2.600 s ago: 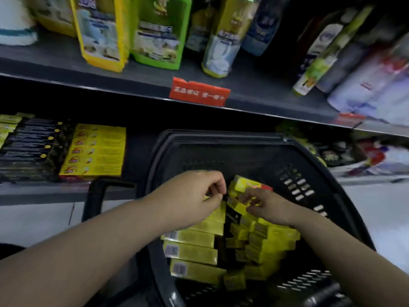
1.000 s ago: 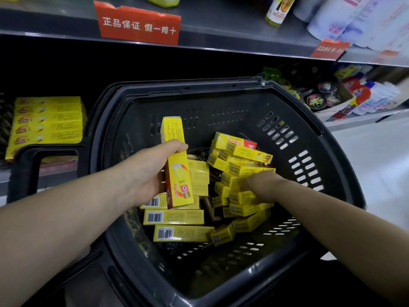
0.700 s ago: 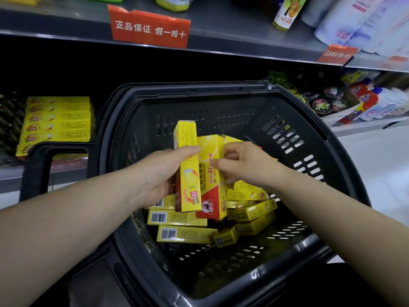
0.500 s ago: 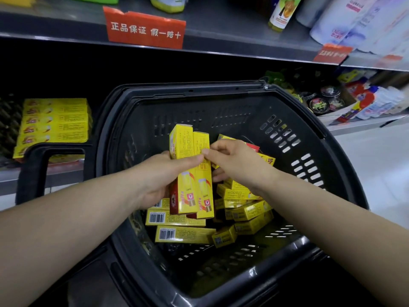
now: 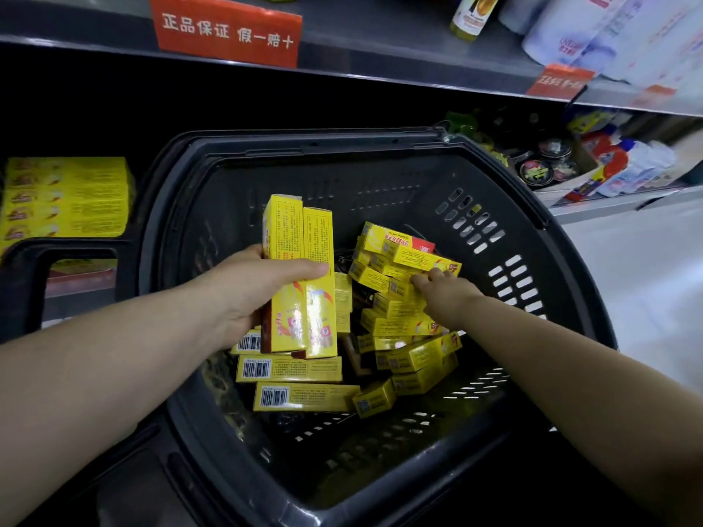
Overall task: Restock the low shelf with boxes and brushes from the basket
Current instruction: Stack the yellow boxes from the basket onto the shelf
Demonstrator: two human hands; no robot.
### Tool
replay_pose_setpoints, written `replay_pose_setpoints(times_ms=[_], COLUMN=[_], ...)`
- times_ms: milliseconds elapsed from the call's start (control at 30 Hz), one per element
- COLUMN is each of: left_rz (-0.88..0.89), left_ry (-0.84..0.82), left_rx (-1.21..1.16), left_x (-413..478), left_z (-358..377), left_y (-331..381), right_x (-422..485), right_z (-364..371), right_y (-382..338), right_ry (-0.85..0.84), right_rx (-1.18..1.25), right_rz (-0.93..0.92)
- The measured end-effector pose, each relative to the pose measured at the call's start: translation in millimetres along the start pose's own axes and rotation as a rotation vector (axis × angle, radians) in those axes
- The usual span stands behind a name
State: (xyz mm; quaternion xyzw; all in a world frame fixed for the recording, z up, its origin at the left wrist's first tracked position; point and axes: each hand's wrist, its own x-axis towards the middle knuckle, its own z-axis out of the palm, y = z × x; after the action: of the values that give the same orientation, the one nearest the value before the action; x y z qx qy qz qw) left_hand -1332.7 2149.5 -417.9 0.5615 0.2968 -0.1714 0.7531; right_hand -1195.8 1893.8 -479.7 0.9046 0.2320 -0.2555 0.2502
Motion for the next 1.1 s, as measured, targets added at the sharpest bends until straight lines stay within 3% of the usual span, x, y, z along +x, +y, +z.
replay_pose_setpoints(times_ms=[367, 467, 567, 633, 767, 867, 1100], left_rz=[-0.014, -0.023, -0.009, 0.0, 0.004, -0.013, 0.001], left_ry=[-0.015, -0.017, -0.027, -0.045, -0.094, -0.113, -0.115], left_rx=[-0.021, -0.018, -0.022, -0.027, -0.046, -0.069, -0.134], left_x=[-1.6, -1.8, -2.1, -2.4, -5.0, -7.3, -12.7], left_z=[-0.4, -0.7, 0.2, 1.8, 4.4, 5.0, 5.1], left_y=[0.6, 0.7, 1.5, 3.0, 5.9, 5.7, 7.5], right_x=[0.6, -10.8, -29.5, -44.7, -61.3, -62.3, -60.9], right_z=[-18.6, -45.9, -80.4, -99.2, -113.5, -113.2, -112.7], right_y=[-20.2, -28.9, -36.2, -42.5, -57.7, -65.8, -75.5], right_ry=[0.053, 0.198, 0.422, 0.381, 0.131, 0.037, -0.053], right_rx=[-0.022, 0.044, 0.36, 0.66, 1.268, 1.441, 1.54], right_rz=[-0.047, -0.022, -0.054, -0.112, -0.137, -0.122, -0.139])
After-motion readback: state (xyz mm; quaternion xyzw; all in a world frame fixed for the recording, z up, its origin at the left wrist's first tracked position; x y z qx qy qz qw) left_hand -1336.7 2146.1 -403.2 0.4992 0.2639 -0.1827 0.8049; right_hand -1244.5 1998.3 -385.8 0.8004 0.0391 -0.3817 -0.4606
